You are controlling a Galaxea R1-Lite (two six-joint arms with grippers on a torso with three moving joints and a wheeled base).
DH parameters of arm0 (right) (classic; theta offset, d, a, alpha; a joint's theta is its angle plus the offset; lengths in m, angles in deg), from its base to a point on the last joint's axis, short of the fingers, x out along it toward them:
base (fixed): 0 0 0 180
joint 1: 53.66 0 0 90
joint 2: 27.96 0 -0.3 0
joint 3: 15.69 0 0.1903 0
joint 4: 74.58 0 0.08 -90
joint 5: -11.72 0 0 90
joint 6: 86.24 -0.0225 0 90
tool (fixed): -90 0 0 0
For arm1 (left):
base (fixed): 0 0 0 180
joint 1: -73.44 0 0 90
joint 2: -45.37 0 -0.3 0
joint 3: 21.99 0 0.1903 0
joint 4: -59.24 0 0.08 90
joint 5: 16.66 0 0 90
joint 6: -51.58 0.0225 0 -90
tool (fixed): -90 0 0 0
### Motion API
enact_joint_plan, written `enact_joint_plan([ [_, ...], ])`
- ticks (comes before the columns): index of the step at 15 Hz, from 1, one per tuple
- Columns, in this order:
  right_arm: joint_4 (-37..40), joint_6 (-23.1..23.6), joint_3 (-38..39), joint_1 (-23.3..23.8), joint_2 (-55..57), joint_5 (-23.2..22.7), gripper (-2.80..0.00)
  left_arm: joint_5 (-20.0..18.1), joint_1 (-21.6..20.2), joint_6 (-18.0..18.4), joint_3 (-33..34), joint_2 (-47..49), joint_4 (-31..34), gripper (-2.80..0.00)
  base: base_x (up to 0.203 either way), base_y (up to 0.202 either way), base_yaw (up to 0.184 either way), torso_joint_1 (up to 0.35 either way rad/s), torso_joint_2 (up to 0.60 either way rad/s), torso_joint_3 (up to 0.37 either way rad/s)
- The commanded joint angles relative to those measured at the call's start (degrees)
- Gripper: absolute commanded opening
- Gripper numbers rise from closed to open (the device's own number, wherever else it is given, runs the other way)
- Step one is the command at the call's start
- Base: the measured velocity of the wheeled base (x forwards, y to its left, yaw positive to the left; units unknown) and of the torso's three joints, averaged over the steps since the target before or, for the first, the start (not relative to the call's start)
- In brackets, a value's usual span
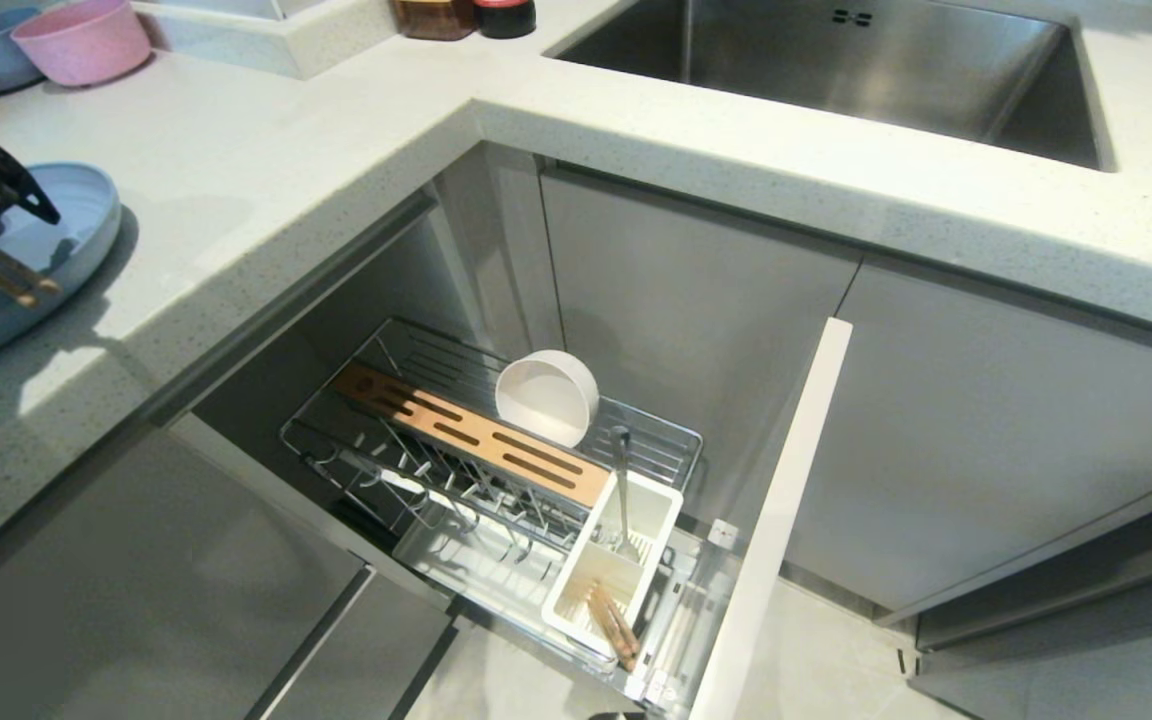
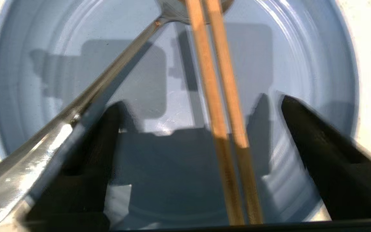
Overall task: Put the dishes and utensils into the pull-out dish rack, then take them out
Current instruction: Pick up the chopsticks and place it in the cupboard
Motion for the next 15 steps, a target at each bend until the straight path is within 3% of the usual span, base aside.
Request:
enact_joint_plan([
  [1, 0.0, 0.0, 0.09, 0.0, 0.05, -0.01, -2.8, 0.2, 0.01, -0.32, 0.04, 0.16, 0.35, -2.8, 0.0, 0.0, 0.0, 0.0, 0.0, 0.0],
  [15, 0.0, 0.0, 0.01, 0.0, 0.05, -0.01, -2.8, 0.32, 0.05, -0.19, -0.71, -0.1, 0.18, -2.8, 0.0, 0.0, 0.0, 0.0, 0.0, 0.0],
])
